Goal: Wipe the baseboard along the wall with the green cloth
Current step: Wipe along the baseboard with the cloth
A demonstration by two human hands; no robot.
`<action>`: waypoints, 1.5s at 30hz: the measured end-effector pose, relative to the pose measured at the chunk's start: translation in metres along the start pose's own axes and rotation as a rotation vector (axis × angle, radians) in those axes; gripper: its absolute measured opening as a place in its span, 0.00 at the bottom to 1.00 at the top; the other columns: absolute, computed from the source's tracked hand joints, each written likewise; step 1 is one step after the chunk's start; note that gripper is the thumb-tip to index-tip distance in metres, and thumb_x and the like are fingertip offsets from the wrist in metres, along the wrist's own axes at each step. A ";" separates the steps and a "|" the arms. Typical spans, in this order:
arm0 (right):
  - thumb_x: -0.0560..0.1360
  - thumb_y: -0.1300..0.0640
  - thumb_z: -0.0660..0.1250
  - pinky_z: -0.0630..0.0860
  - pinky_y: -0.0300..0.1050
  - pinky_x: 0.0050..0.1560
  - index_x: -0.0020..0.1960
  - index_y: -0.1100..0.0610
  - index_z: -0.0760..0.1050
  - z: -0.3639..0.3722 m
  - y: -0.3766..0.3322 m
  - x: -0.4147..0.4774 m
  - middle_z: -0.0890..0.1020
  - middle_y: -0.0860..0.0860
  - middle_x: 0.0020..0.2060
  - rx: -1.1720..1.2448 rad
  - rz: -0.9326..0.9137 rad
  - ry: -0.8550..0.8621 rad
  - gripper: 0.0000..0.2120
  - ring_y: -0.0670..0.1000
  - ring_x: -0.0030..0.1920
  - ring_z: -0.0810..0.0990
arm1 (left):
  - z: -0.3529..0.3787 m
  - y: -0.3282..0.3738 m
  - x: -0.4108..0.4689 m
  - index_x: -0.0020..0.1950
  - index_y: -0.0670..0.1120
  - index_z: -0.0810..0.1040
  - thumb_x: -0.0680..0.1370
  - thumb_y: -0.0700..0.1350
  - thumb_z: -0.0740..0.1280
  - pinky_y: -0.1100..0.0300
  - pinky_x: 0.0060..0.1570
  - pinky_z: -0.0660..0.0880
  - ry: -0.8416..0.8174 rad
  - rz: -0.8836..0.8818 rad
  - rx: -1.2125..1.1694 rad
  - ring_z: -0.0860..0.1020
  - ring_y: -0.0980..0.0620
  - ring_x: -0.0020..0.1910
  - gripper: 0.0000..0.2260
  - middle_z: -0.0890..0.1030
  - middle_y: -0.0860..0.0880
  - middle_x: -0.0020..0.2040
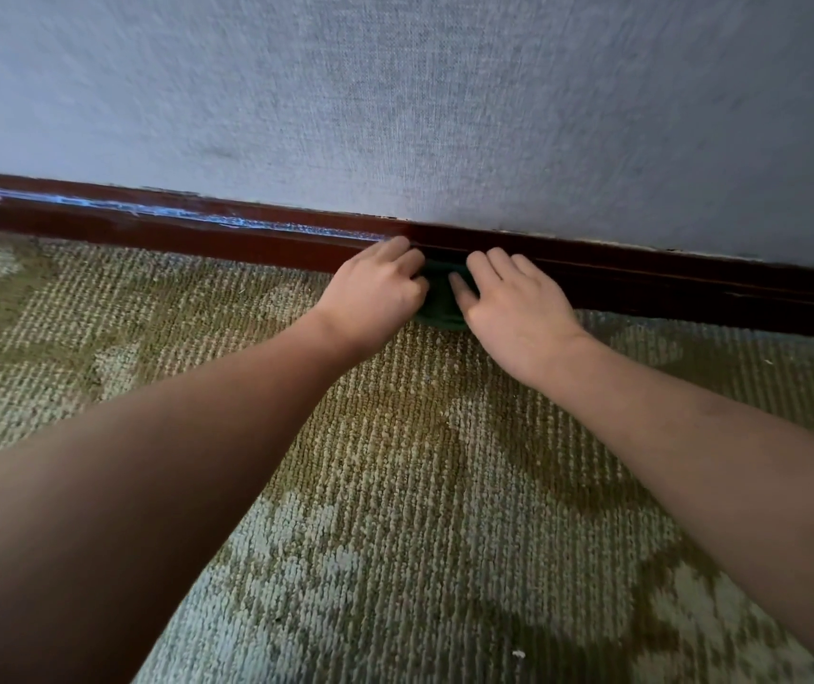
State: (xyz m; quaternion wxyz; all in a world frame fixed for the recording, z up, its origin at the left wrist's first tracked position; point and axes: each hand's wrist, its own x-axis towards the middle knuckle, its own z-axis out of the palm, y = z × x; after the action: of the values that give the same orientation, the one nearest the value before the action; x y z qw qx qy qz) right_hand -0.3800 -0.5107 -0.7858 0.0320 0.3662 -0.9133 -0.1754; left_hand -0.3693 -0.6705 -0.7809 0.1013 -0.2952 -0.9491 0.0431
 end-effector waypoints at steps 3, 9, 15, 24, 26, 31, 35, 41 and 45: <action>0.77 0.64 0.55 0.64 0.48 0.56 0.71 0.65 0.56 -0.001 -0.001 -0.006 0.66 0.58 0.56 -0.024 -0.020 -0.019 0.24 0.57 0.57 0.65 | -0.001 0.002 -0.005 0.32 0.39 0.81 0.56 0.32 0.77 0.60 0.33 0.76 -0.010 0.039 0.036 0.78 0.44 0.34 0.09 0.78 0.44 0.32; 0.76 0.64 0.57 0.65 0.47 0.57 0.72 0.64 0.56 -0.011 0.010 -0.001 0.67 0.58 0.57 -0.072 0.038 0.040 0.25 0.57 0.58 0.66 | -0.009 -0.011 0.003 0.36 0.38 0.81 0.62 0.32 0.73 0.58 0.35 0.76 0.109 0.030 0.092 0.78 0.44 0.36 0.05 0.79 0.43 0.34; 0.78 0.65 0.53 0.65 0.48 0.57 0.71 0.65 0.56 -0.005 0.009 0.005 0.67 0.59 0.58 -0.048 0.038 0.032 0.22 0.59 0.58 0.66 | -0.007 -0.010 0.010 0.31 0.39 0.80 0.58 0.31 0.75 0.60 0.32 0.75 0.064 -0.025 0.074 0.78 0.45 0.35 0.07 0.78 0.44 0.30; 0.78 0.65 0.49 0.67 0.47 0.54 0.69 0.65 0.60 0.000 0.005 0.006 0.70 0.57 0.56 -0.056 0.016 0.067 0.20 0.58 0.57 0.69 | -0.002 -0.008 0.008 0.33 0.36 0.80 0.58 0.27 0.71 0.57 0.32 0.75 0.072 -0.103 -0.043 0.77 0.42 0.36 0.07 0.77 0.40 0.33; 0.78 0.64 0.52 0.65 0.48 0.55 0.70 0.65 0.58 0.001 0.005 0.005 0.68 0.58 0.56 -0.026 0.009 0.031 0.21 0.58 0.57 0.66 | 0.002 -0.004 0.003 0.36 0.35 0.80 0.62 0.27 0.70 0.54 0.35 0.76 0.052 -0.115 -0.066 0.77 0.40 0.39 0.06 0.78 0.39 0.36; 0.78 0.64 0.54 0.65 0.48 0.55 0.72 0.64 0.55 0.001 -0.002 -0.005 0.66 0.58 0.56 -0.037 -0.028 -0.034 0.23 0.58 0.57 0.65 | 0.004 0.003 -0.008 0.35 0.37 0.81 0.60 0.31 0.75 0.57 0.35 0.76 -0.004 -0.031 0.006 0.78 0.43 0.36 0.07 0.79 0.42 0.34; 0.77 0.64 0.55 0.65 0.48 0.56 0.72 0.64 0.56 -0.004 0.007 -0.001 0.67 0.58 0.56 -0.081 0.004 0.032 0.23 0.58 0.58 0.66 | -0.003 -0.005 -0.001 0.36 0.36 0.81 0.60 0.29 0.74 0.56 0.34 0.77 0.064 -0.045 0.013 0.78 0.42 0.36 0.07 0.78 0.41 0.34; 0.77 0.64 0.55 0.65 0.48 0.55 0.73 0.64 0.52 0.006 0.003 0.003 0.66 0.57 0.56 -0.076 0.009 -0.002 0.26 0.58 0.57 0.65 | 0.004 -0.008 0.004 0.35 0.37 0.82 0.61 0.31 0.73 0.57 0.35 0.77 0.027 -0.019 0.023 0.79 0.43 0.36 0.05 0.80 0.41 0.34; 0.78 0.64 0.55 0.67 0.46 0.52 0.72 0.62 0.56 0.017 0.002 0.004 0.69 0.55 0.55 -0.125 -0.011 0.056 0.23 0.56 0.55 0.69 | 0.014 -0.011 0.005 0.35 0.38 0.82 0.62 0.32 0.73 0.58 0.34 0.76 0.008 0.001 0.052 0.78 0.44 0.36 0.05 0.79 0.43 0.34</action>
State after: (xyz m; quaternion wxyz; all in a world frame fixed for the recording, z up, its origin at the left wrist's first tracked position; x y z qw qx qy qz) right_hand -0.3875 -0.5064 -0.8015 0.0794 0.3732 -0.8973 -0.2222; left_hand -0.3824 -0.6765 -0.7927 0.1130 -0.2930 -0.9471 0.0668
